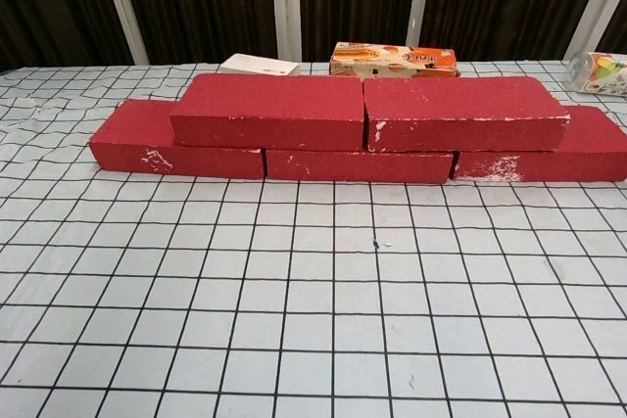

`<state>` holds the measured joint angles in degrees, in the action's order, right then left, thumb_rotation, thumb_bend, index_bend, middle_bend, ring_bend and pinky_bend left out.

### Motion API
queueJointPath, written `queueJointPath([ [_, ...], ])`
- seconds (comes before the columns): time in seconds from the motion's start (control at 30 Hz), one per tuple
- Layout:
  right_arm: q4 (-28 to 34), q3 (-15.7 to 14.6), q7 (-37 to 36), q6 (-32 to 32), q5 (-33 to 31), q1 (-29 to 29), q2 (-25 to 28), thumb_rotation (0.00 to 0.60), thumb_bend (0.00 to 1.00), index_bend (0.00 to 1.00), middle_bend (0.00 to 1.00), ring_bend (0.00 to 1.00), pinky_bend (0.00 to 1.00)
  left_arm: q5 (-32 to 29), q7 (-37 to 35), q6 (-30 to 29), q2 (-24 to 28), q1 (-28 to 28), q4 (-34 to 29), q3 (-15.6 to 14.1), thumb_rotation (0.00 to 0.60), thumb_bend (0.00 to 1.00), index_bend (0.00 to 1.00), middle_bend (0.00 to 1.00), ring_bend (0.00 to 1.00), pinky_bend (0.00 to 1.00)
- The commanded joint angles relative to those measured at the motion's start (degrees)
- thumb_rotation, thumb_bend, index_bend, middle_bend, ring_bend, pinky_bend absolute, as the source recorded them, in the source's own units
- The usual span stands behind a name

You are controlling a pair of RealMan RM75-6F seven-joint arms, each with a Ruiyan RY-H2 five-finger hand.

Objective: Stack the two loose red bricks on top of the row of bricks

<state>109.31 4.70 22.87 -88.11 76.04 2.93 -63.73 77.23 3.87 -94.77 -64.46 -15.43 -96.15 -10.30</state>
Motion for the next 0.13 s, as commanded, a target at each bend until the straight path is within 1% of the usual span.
queueJointPath([
  [0.03,0.1,0.0,-0.2,0.0,0.2,-0.1,0.0,0.600,0.15,0.00,0.00,0.00,0.00,2.9,-0.8,-2.4,-0.6,2.5,-0.2,0.0,0.600,0.00,0.07,0.03,0.01,0.14],
  [0.13,0.0,0.0,-0.3,-0.2,0.4,-0.2,0.0,0.600,0.15,0.00,0.00,0.00,0.00,4.3,0.5,-2.9,-0.5,3.5,-0.1,0.5,0.600,0.00,0.07,0.03,0.01,0.14],
])
